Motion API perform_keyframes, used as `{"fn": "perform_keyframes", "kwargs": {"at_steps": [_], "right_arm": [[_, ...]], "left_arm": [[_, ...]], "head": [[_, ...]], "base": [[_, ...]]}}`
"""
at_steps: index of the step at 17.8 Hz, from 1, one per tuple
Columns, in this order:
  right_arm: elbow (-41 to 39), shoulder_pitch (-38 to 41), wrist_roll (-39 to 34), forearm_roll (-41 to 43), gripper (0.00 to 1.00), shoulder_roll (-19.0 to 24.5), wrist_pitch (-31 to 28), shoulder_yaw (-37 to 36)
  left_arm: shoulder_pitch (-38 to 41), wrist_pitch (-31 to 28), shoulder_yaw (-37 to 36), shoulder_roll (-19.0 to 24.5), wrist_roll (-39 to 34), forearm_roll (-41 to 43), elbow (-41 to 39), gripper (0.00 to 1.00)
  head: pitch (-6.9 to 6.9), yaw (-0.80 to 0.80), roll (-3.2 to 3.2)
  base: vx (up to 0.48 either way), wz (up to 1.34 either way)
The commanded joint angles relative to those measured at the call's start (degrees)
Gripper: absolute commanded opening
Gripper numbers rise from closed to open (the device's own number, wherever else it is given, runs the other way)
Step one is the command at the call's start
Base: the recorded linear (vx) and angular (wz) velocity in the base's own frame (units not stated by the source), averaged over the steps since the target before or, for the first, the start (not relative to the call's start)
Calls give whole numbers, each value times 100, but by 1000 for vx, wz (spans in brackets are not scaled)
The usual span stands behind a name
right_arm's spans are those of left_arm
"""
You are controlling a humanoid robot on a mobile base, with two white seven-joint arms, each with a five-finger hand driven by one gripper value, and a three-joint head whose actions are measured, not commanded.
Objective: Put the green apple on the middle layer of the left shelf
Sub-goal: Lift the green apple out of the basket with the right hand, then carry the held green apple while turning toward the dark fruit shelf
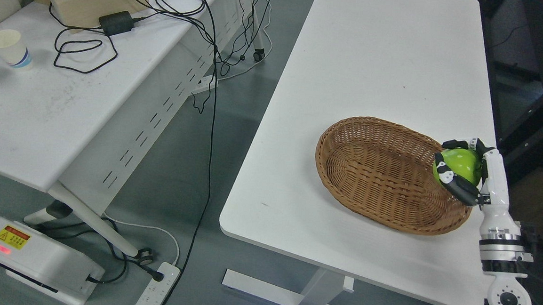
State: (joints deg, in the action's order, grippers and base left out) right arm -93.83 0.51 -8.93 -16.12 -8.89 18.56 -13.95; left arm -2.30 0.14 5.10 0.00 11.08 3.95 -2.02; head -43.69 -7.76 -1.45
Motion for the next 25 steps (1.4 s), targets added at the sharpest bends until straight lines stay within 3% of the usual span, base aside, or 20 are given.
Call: {"fn": "perform_keyframes", "kwargs": {"at_steps": [1, 15, 20, 25], "right_arm": [[-338, 230, 5, 109, 0, 704, -54, -433], [-338, 274, 40, 109, 0, 789, -186, -424], [-338, 326, 725, 109, 0, 789, -186, -398], [-338, 511, 805, 109, 0, 789, -186, -12]], "left_arm": [[-7, -5, 0, 100, -1, 0, 0, 100], [1, 4, 0, 100, -1, 0, 0, 100], [2, -5, 0, 100, -1, 0, 0, 100], [2, -5, 0, 100, -1, 0, 0, 100]], "head": [[0, 0, 0], [0, 0, 0], [0, 0, 0], [0, 0, 0]], "base": [[0, 0], [-14, -9], [-94, -53], [-94, -27]]}}
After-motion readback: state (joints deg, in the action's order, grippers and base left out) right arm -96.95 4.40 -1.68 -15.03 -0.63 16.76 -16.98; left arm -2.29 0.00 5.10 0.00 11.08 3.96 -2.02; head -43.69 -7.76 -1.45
